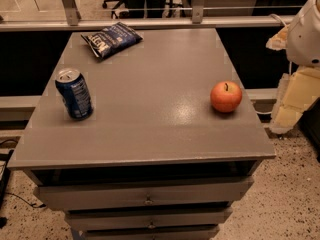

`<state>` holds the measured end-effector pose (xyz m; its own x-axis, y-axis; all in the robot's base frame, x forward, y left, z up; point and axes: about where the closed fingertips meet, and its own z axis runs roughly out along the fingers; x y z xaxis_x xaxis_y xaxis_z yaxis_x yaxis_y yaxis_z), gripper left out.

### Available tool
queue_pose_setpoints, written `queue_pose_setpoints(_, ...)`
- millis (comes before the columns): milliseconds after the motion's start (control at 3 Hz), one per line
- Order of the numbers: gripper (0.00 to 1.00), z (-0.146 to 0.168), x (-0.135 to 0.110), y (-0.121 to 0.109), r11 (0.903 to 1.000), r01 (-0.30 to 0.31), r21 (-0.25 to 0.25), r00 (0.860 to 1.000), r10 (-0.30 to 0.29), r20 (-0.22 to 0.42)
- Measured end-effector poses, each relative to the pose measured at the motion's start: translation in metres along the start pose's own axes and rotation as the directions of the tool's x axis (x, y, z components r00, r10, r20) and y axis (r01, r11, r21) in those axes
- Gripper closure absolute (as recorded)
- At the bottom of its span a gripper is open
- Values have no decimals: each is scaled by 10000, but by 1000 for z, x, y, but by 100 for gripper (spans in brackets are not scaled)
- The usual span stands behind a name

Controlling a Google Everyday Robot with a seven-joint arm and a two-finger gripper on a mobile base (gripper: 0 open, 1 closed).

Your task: Move pepsi can near apple

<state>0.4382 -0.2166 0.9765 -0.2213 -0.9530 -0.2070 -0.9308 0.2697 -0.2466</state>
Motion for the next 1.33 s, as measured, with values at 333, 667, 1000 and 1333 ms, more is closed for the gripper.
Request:
queue_pose_setpoints(333,0,0,0,0,10000,0,0,10000,0,0)
queue_pose_setpoints(667,0,22,-37,-14,9997,-8,-250,9926,38,1218)
queue_pose_setpoints(1000,0,46,-85,-30,9980,57,-622,9596,121,2811)
queue_pose_setpoints(1333,0,64,-142,-40,9945,425,-955,9008,31,4342)
